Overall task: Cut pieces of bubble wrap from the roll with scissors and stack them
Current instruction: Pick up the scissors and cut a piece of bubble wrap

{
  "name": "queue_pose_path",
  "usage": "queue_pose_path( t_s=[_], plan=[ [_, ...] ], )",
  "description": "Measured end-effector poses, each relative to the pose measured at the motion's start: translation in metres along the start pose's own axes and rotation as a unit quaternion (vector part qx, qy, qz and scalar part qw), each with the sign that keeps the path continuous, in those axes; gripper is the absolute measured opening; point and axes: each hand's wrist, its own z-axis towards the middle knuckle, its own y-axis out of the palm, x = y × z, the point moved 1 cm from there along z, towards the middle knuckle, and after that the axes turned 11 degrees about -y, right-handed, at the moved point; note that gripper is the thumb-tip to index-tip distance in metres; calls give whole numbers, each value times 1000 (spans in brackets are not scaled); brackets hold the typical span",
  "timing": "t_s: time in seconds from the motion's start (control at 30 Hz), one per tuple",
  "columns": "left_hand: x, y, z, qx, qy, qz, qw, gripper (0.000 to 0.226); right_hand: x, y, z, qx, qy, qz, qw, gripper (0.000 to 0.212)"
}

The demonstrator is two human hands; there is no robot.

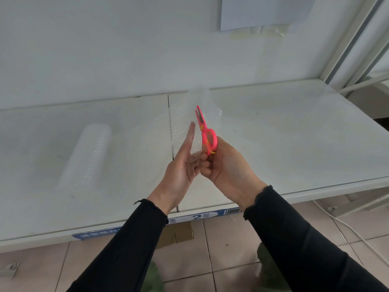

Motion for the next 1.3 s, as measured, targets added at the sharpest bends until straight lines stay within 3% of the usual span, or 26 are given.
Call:
queue_pose_path(
  t_s=[0.5,0.63,0.73,0.83,0.9,0.97,1.03,1.13,1.2,1.3],
  plan=[
    [-6,11,-6,-25,-48,12,998,40,-4,-8,7,19,-20,-30,999,32],
    [-11,6,-15,-59,-91,6,994,55,-4,-10,7,9,-21,-56,998,31],
    [0,3,-44,-40,-201,121,971,79,-7,-13,8,4,-19,-86,996,28],
    [35,-13,-58,-52,-253,290,922,58,-11,-19,9,-5,-16,-94,995,25],
    [71,-26,-40,-17,-197,308,931,39,-12,-21,9,-14,-17,-100,995,23],
    [105,-43,-2,68,-95,291,949,26,-13,-23,9,-24,-18,-107,994,23],
    [129,-61,40,122,-38,338,933,49,-14,-24,8,-33,-19,-110,993,22],
    [146,-76,91,41,-125,461,877,80,-15,-24,8,-47,-25,-124,991,21],
    [153,-76,109,-40,-157,503,849,69,-15,-25,9,-57,-29,-139,988,21],
    [158,-69,123,-97,-148,516,838,36,-16,-29,10,-69,-31,-157,985,23]
  ],
)
